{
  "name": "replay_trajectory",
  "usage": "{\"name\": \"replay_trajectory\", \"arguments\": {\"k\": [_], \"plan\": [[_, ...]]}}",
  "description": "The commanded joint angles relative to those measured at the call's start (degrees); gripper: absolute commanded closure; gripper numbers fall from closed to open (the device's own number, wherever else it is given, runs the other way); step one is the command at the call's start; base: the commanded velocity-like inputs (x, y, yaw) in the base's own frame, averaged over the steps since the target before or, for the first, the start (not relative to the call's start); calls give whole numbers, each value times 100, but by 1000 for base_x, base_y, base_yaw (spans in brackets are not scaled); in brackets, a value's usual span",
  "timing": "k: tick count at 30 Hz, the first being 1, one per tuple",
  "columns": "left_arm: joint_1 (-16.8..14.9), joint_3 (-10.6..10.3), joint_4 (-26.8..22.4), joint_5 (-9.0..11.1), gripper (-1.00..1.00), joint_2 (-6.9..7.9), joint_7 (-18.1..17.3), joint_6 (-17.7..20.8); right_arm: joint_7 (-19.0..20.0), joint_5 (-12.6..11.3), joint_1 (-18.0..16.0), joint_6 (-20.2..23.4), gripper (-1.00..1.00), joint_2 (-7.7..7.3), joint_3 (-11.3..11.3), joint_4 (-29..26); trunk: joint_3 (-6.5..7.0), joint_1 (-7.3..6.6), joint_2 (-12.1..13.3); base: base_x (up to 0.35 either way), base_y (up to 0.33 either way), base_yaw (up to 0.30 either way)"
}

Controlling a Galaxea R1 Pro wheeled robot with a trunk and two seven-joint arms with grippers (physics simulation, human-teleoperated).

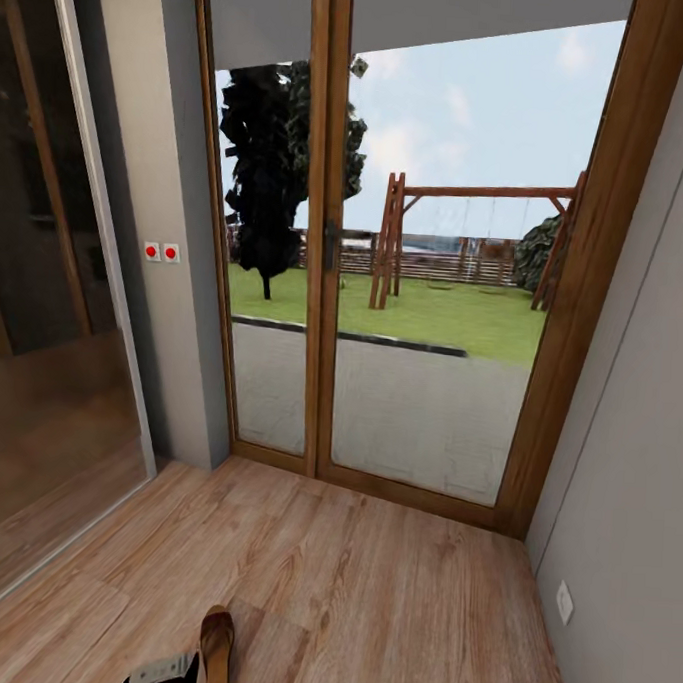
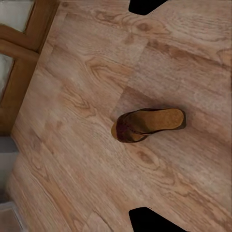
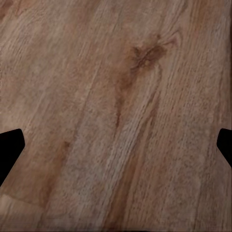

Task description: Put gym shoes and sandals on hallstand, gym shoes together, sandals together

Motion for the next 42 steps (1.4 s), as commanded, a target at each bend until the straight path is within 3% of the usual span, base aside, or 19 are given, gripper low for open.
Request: {"name": "replay_trajectory", "arguments": {"k": [1, 7, 16, 30, 31, 42], "plan": [[-7, -8, -30, 36, -100, 4, 6, -50, -6, -2, -3, -51, -100, -4, -2, -29, -6, -1, -3, 0, 0, 0], [-72, -2, -223, 17, -100, 6, 6, -237, -6, -16, -17, -244, -100, -9, -6, -223, -6, -1, -3, 0, 0, 0], [-365, -1, -503, -279, -100, -15, 22, -203, 1, -20, -52, 23, -100, -8, -7, -513, -6, -1, -3, 0, 0, 0], [-818, -1, -52, -733, -100, -6, 26, -207, 12, -20, -64, 472, -100, -6, -7, -964, -6, -1, -3, 0, 0, 0], [-2007, -1, 34, -859, -100, -7, 25, -209, 15, -20, -64, 2547, -100, -5, -7, -5390, -6, -1, -3, 0, 0, 0], [-2063, -4, 73, -870, -100, -11, 24, -241, 30, -20, -64, 3209, -100, -1, 17, -5660, -6, -1, -3, 0, 0, 0]]}}
